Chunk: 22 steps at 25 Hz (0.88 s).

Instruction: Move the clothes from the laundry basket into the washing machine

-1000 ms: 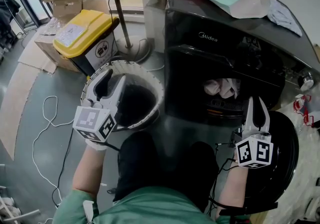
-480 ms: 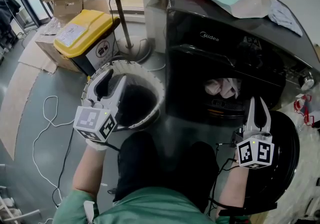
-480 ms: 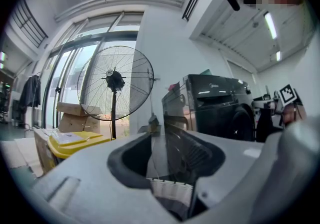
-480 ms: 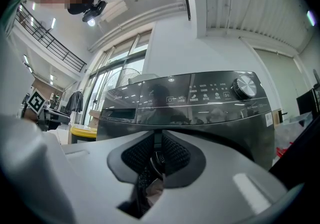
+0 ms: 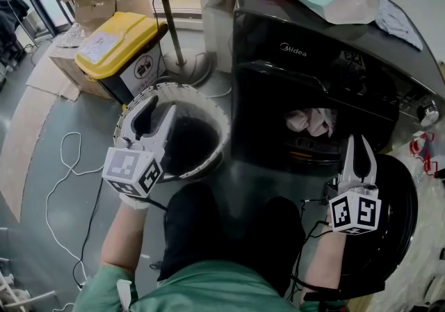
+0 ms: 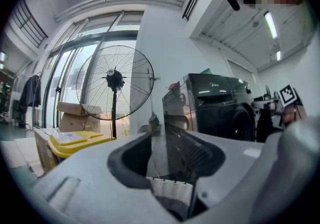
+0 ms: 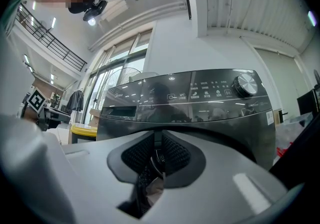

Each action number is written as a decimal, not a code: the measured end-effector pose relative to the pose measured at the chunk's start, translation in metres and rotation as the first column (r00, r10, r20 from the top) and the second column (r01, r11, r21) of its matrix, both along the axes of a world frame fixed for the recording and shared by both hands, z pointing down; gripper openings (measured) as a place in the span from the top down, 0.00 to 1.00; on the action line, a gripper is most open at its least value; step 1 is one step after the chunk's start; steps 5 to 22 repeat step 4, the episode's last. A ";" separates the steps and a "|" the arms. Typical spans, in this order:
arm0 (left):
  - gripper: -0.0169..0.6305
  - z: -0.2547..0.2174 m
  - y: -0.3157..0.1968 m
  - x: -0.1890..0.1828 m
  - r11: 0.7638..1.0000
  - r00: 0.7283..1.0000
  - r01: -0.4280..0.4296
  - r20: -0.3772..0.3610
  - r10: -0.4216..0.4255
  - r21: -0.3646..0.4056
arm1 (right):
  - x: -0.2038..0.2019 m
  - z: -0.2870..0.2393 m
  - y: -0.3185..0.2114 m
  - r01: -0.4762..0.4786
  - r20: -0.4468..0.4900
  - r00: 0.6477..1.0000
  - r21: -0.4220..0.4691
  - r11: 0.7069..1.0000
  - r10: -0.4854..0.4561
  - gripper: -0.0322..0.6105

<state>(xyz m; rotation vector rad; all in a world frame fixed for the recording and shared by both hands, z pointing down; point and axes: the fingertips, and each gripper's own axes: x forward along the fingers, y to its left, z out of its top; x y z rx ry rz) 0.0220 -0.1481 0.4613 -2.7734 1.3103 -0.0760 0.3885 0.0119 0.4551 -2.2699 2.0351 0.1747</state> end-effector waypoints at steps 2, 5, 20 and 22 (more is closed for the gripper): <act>0.69 0.000 0.000 -0.001 1.000 1.000 0.003 0.000 -0.003 0.000 | 0.000 0.000 0.000 -0.004 0.002 1.000 -0.006 1.000 0.004 0.88; 0.69 0.000 -0.001 -0.002 1.000 1.000 0.005 -0.001 -0.005 0.000 | 0.000 0.000 0.000 -0.007 0.006 1.000 -0.012 1.000 0.007 0.88; 0.69 0.000 -0.001 -0.002 1.000 1.000 0.005 -0.001 -0.005 0.000 | 0.000 0.000 0.000 -0.007 0.006 1.000 -0.012 1.000 0.007 0.88; 0.69 0.000 -0.001 -0.002 1.000 1.000 0.005 -0.001 -0.005 0.000 | 0.000 0.000 0.000 -0.007 0.006 1.000 -0.012 1.000 0.007 0.88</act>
